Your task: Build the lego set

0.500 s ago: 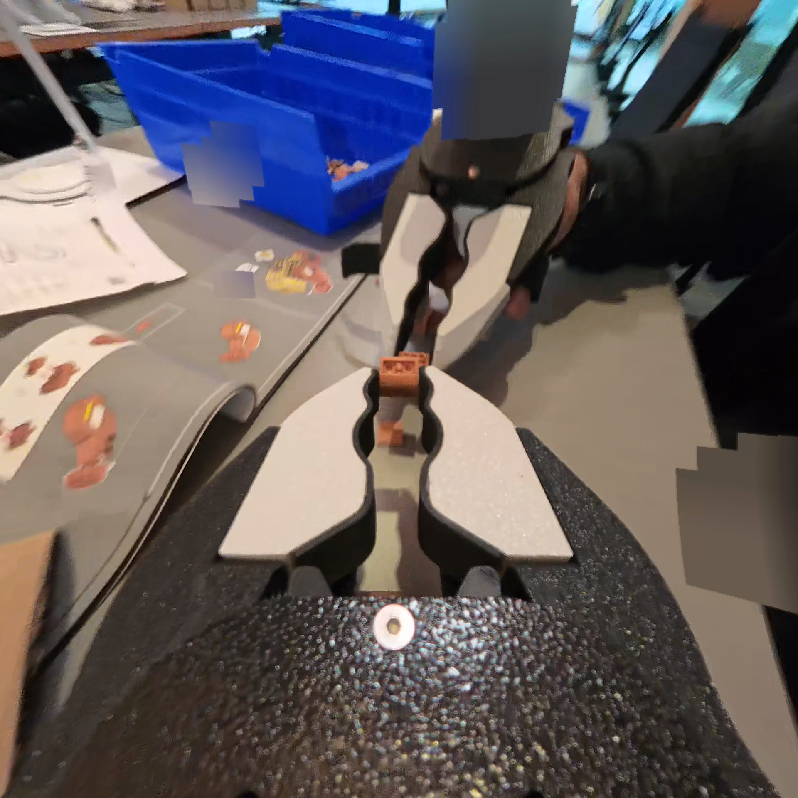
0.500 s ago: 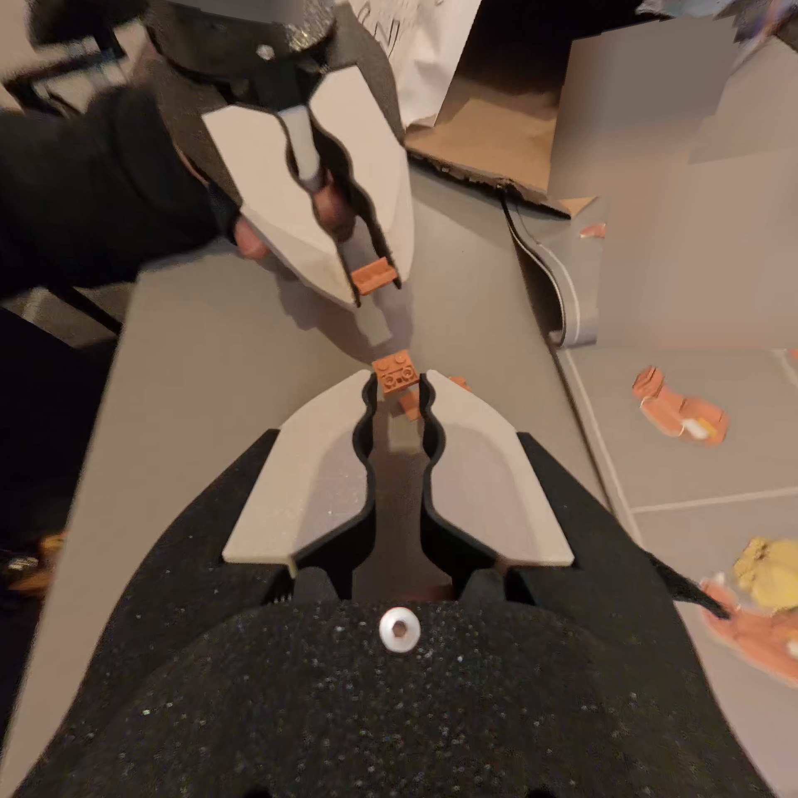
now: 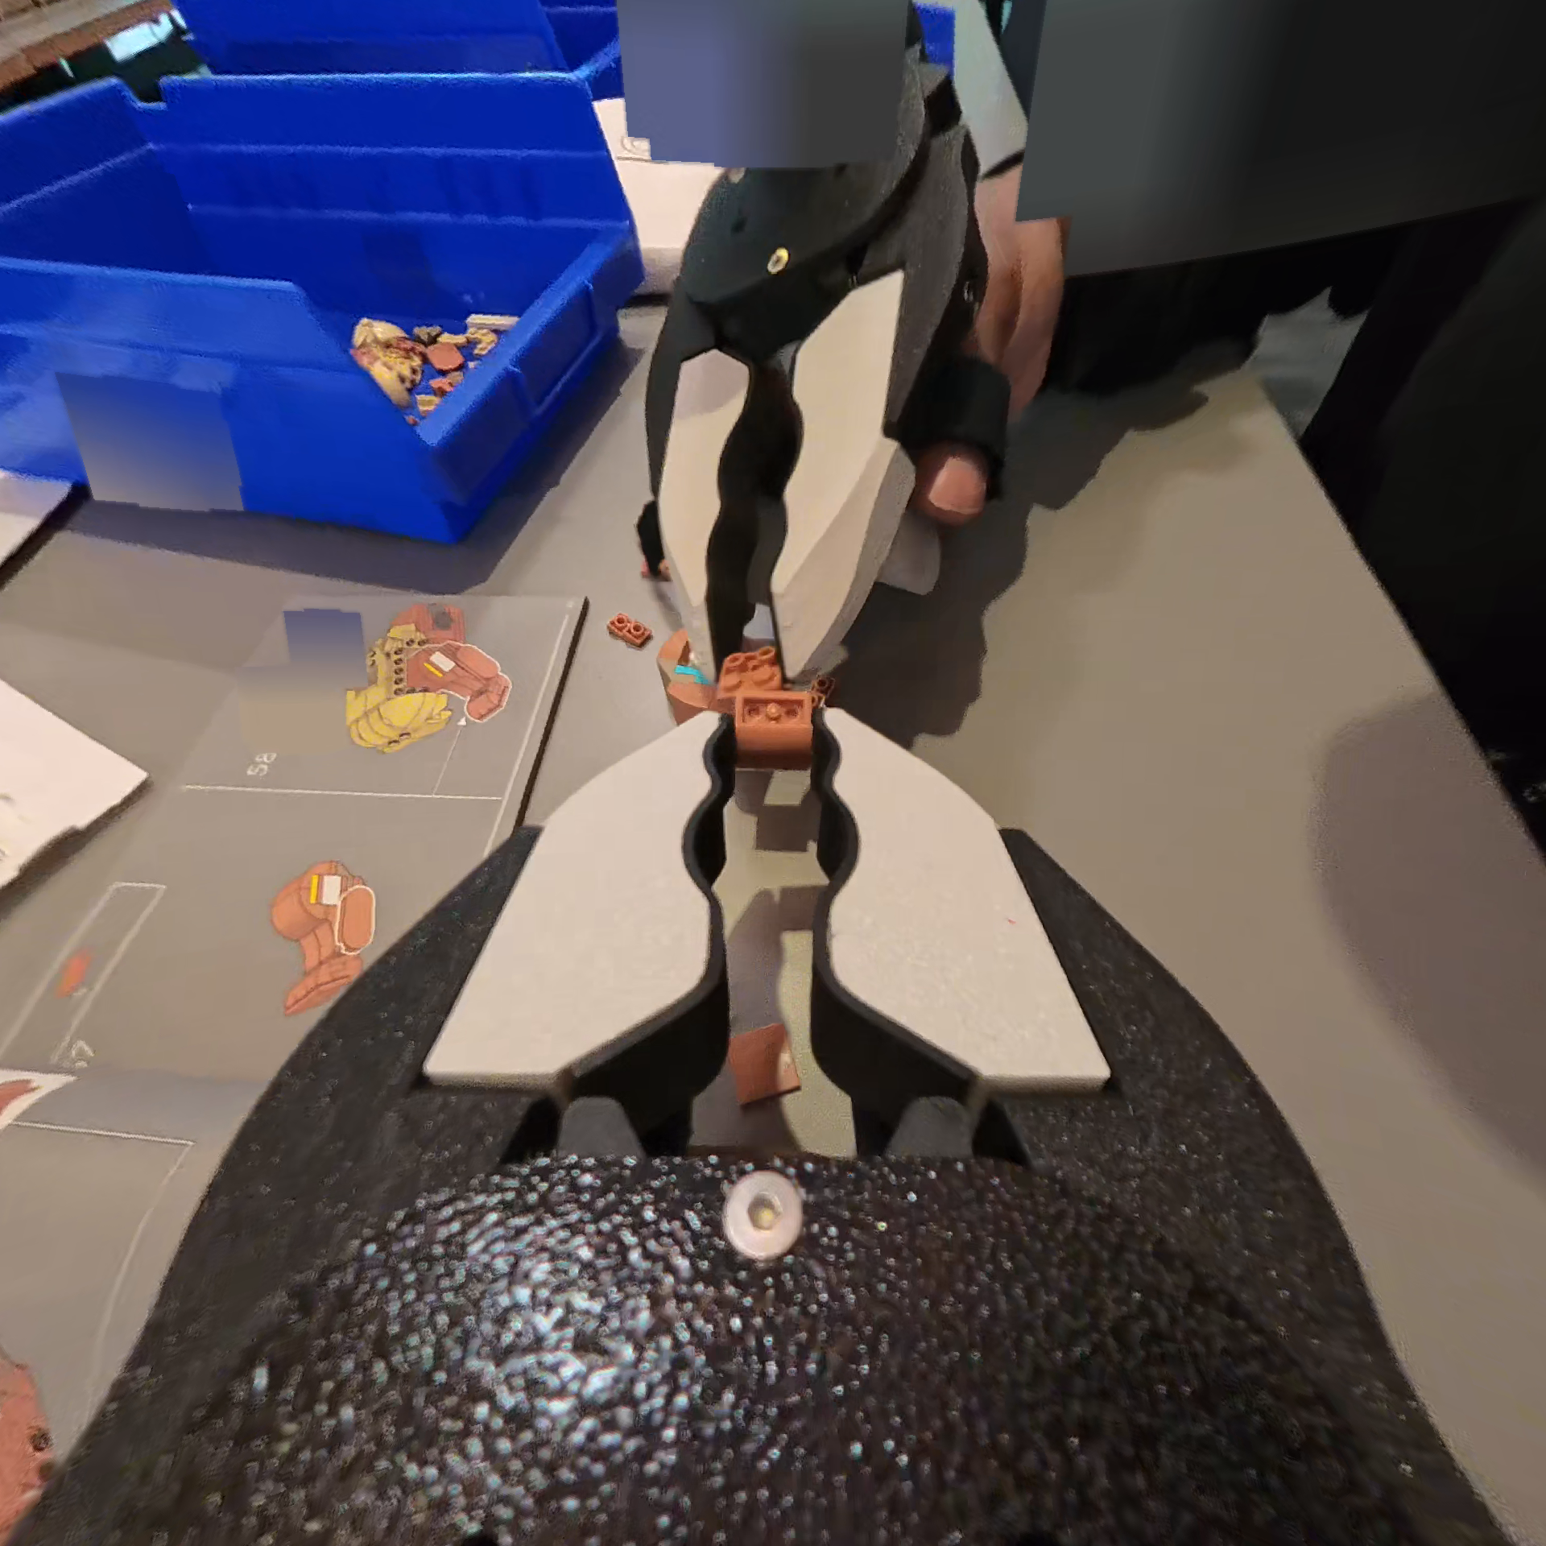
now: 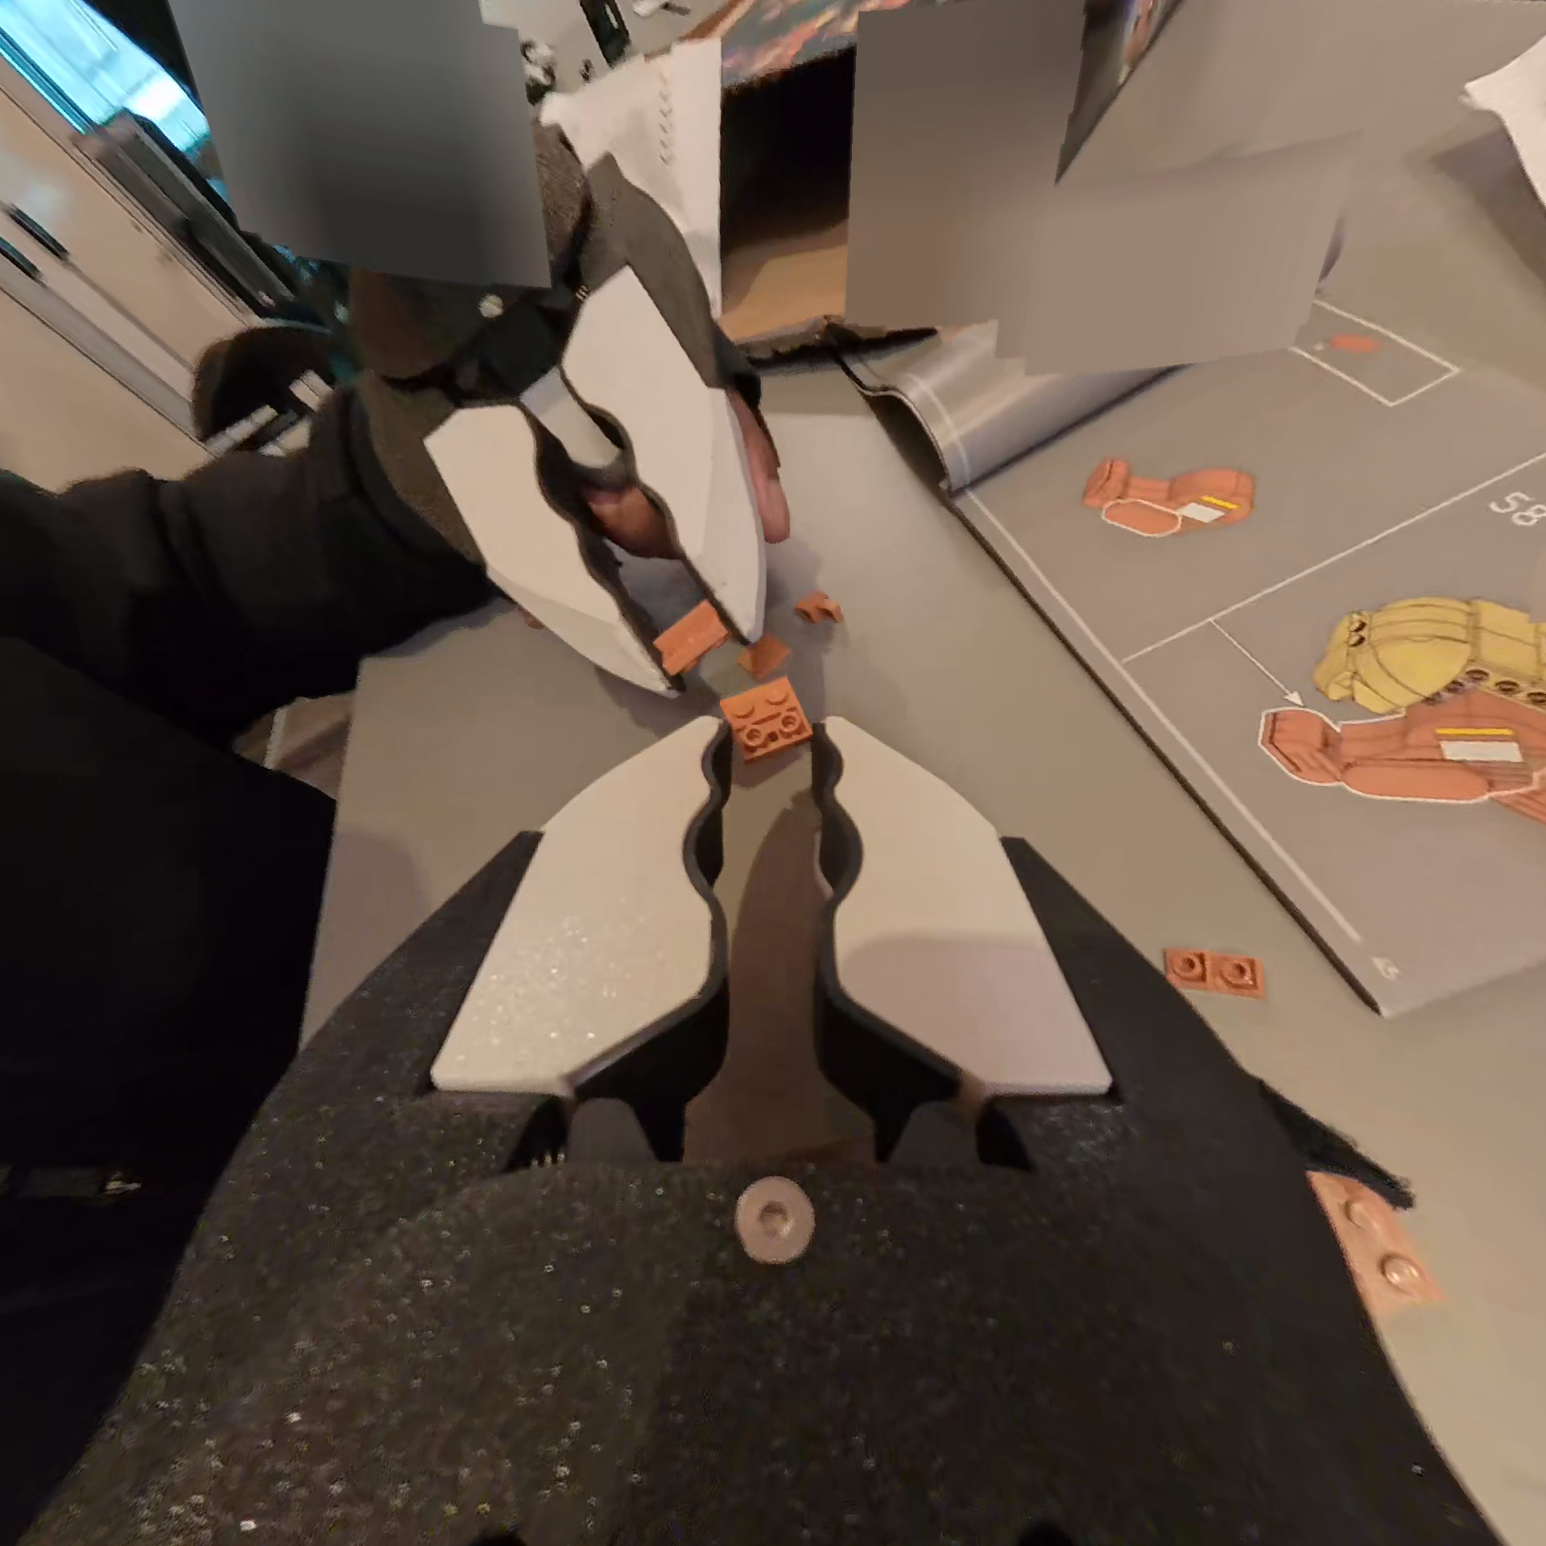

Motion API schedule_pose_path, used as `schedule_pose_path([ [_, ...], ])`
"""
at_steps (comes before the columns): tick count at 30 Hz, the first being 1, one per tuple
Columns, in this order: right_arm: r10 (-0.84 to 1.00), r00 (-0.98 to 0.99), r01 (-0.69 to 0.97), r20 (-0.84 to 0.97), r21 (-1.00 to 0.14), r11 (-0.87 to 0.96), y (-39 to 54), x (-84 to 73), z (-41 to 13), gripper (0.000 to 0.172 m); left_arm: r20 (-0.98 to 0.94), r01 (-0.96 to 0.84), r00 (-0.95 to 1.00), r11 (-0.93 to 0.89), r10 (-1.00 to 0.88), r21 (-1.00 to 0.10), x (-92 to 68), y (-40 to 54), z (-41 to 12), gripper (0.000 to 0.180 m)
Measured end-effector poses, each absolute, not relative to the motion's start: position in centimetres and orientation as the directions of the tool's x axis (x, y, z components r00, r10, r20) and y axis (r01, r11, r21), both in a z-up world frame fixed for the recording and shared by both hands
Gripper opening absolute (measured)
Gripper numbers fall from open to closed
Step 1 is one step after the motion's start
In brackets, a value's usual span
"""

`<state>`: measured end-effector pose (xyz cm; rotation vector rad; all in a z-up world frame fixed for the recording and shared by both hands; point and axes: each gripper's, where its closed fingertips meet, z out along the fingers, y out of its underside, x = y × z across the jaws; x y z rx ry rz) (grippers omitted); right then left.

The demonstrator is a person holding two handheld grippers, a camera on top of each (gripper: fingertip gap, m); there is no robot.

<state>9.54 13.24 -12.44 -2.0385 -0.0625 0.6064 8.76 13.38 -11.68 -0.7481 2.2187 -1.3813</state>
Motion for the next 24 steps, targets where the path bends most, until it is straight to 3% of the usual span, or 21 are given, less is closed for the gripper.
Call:
schedule_pose_path([
  [8,0.340,0.898,-0.057,-0.278,-0.841,-0.538,13.0,7.8,-13.3,0.018,-0.248,-0.126,-0.743,0.494,-0.622,-0.860,8.8,13.0,-12.7,0.016],
  [16,0.355,0.919,0.041,-0.172,-0.853,-0.521,13.2,7.3,-13.7,0.018,-0.287,-0.120,-0.751,0.552,-0.594,-0.825,8.0,13.2,-13.3,0.017],
  [24,0.363,0.928,0.253,0.085,-0.857,-0.449,13.3,7.5,-13.8,0.018,-0.314,-0.125,-0.767,0.610,-0.559,-0.782,7.4,12.8,-14.0,0.017],
])
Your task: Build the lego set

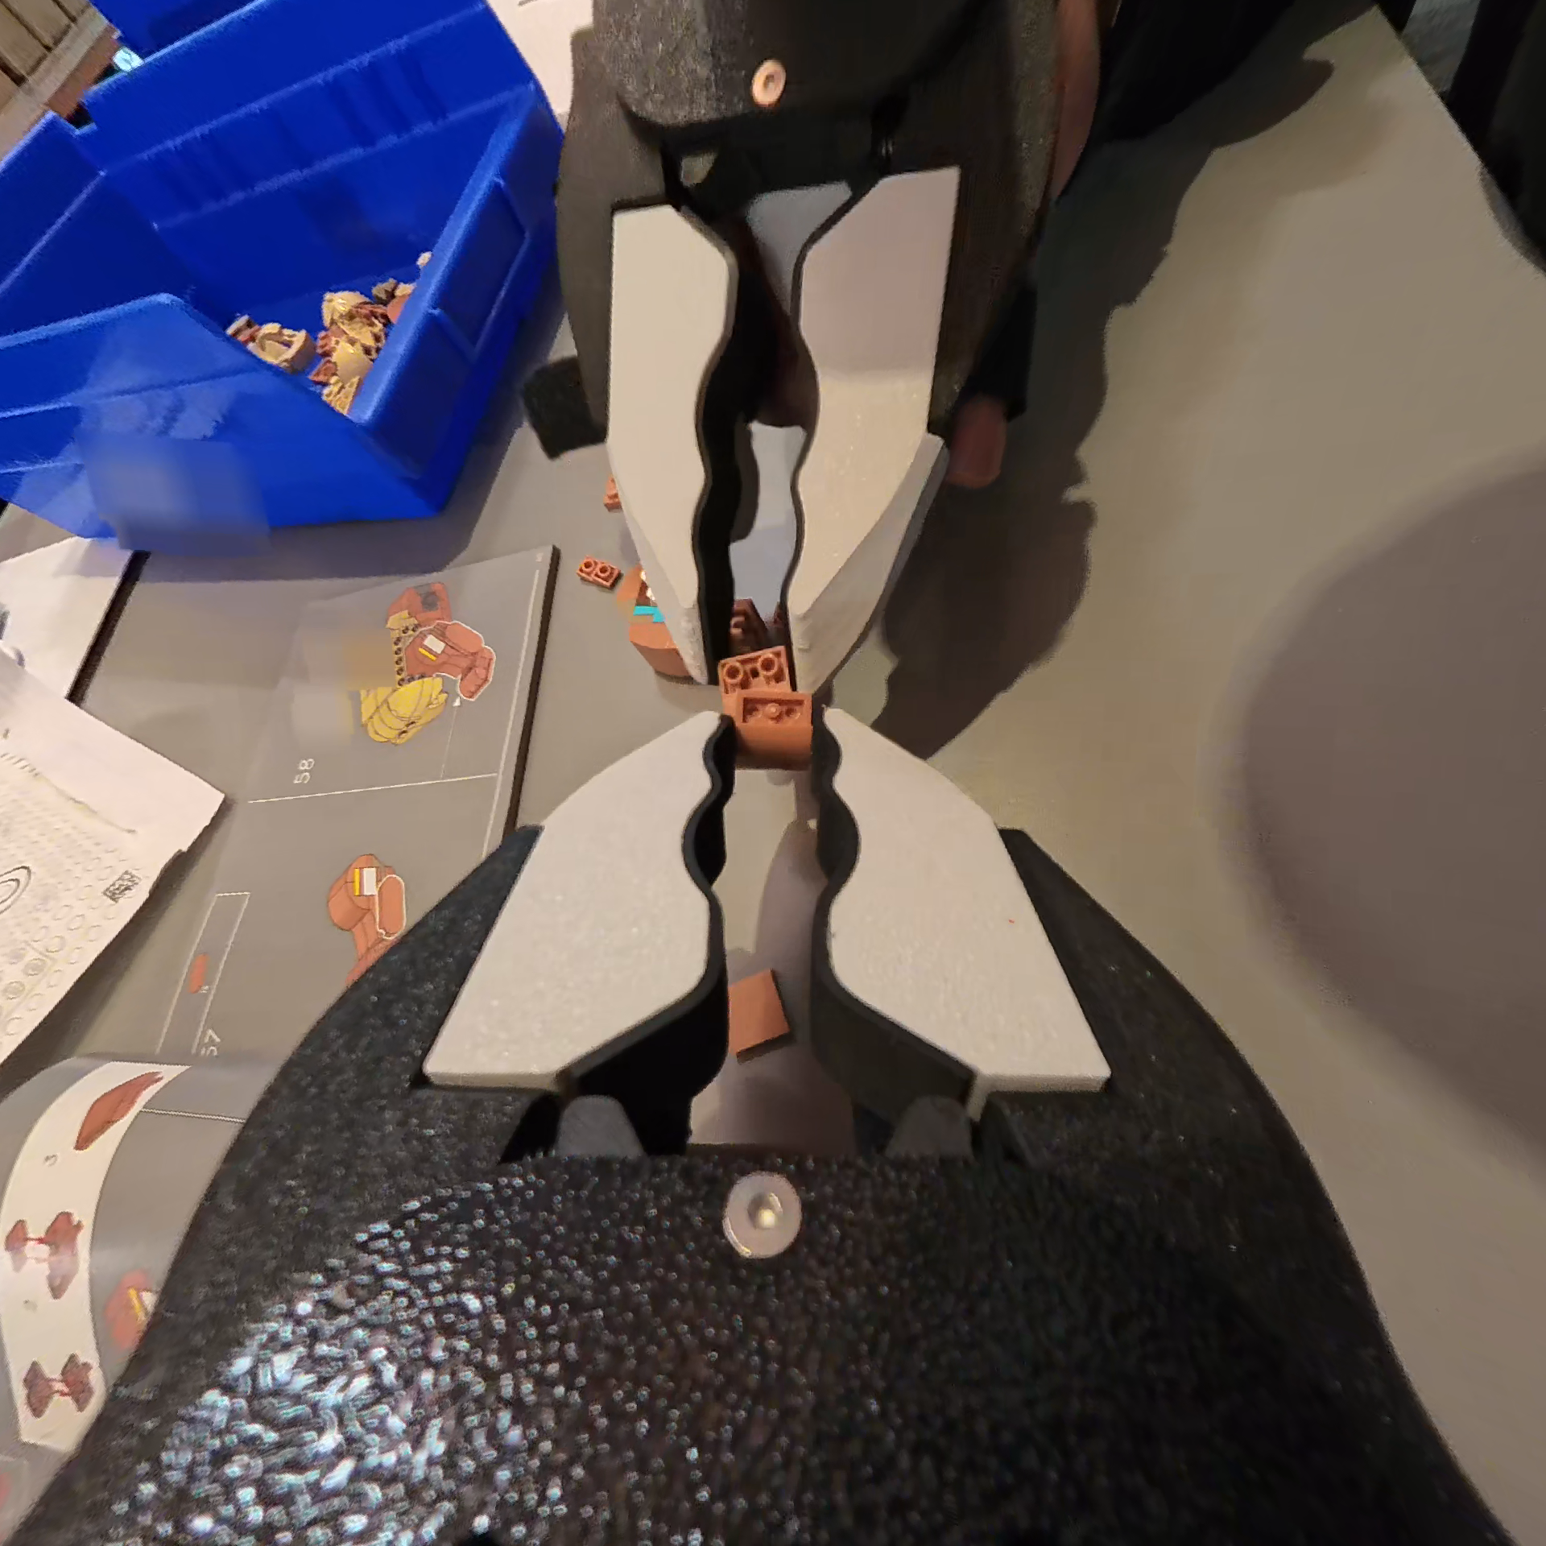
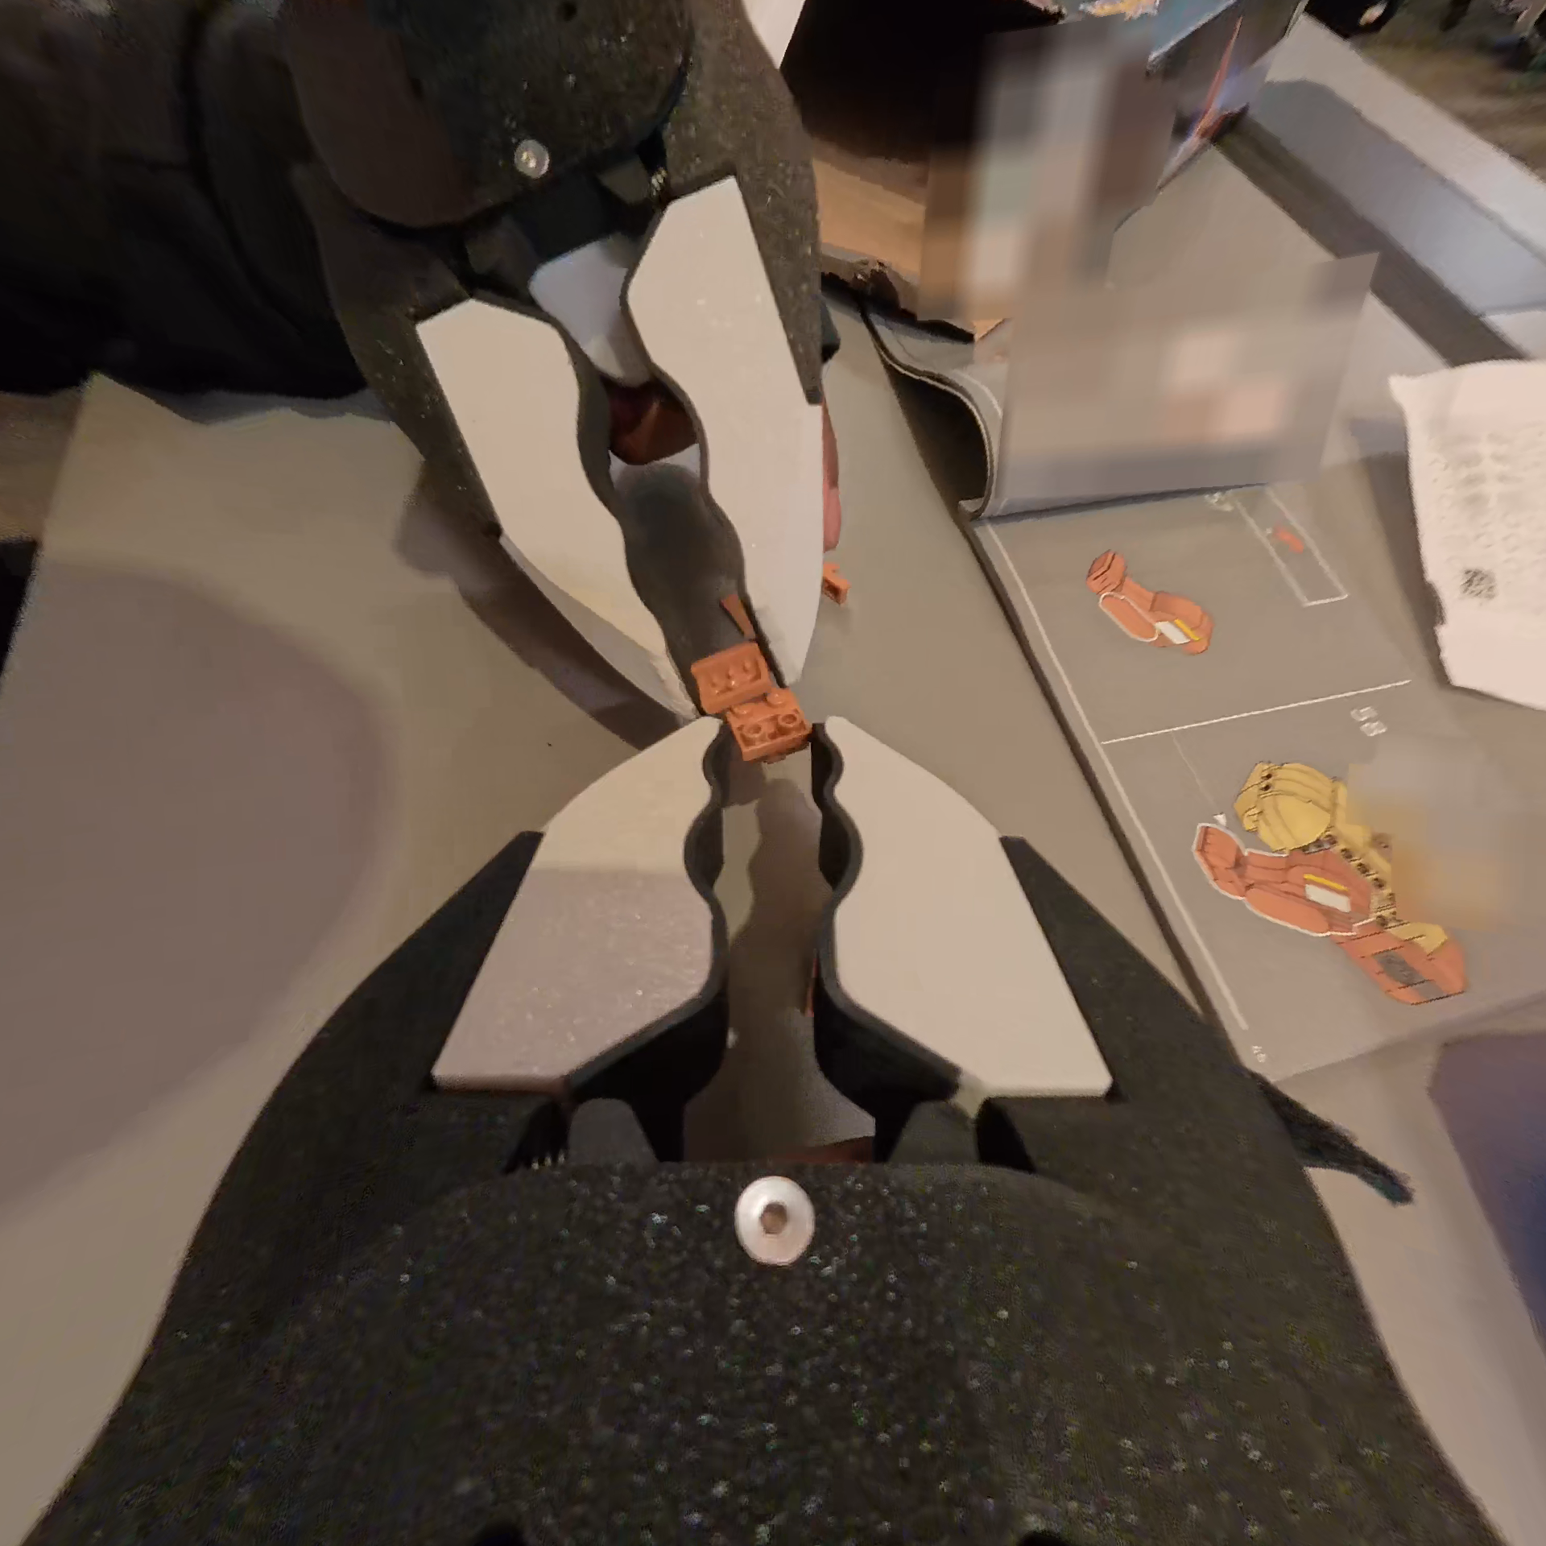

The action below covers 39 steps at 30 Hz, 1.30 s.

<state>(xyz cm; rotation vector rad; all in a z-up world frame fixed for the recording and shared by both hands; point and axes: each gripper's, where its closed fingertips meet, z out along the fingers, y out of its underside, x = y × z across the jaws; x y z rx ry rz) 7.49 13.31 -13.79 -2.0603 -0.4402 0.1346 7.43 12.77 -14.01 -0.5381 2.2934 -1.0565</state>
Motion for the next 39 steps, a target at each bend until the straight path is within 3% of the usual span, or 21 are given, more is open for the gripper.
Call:
schedule_pose_path([
  [6,0.361,0.911,0.344,0.199,-0.850,-0.399,13.5,7.4,-14.1,0.017,-0.247,-0.179,-0.772,0.573,-0.586,-0.800,7.2,12.9,-14.4,0.017],
  [14,0.365,0.901,0.357,0.234,-0.878,-0.319,13.7,7.3,-13.2,0.017,-0.096,-0.221,-0.773,0.408,-0.627,-0.886,7.0,13.0,-13.5,0.016],
  [28,0.390,0.880,0.374,0.271,-0.901,-0.218,13.5,6.0,-12.0,0.017,0.030,-0.239,-0.804,0.277,-0.594,-0.931,6.4,13.1,-12.3,0.016],
  [32,0.366,0.884,0.376,0.289,-0.906,-0.192,13.6,6.1,-11.6,0.017,-0.052,-0.163,-0.786,0.288,-0.616,-0.944,6.7,13.6,-11.7,0.016],
  [36,0.286,0.892,0.402,0.350,-0.903,-0.151,13.9,7.1,-10.9,0.017,-0.292,0.000,-0.656,0.387,-0.696,-0.922,7.9,16.3,-10.9,0.016],
  [39,0.245,0.917,0.351,0.315,-0.929,-0.118,13.9,7.5,-10.1,0.017,-0.353,0.067,-0.567,0.385,-0.744,-0.920,8.3,17.4,-9.9,0.016],
])
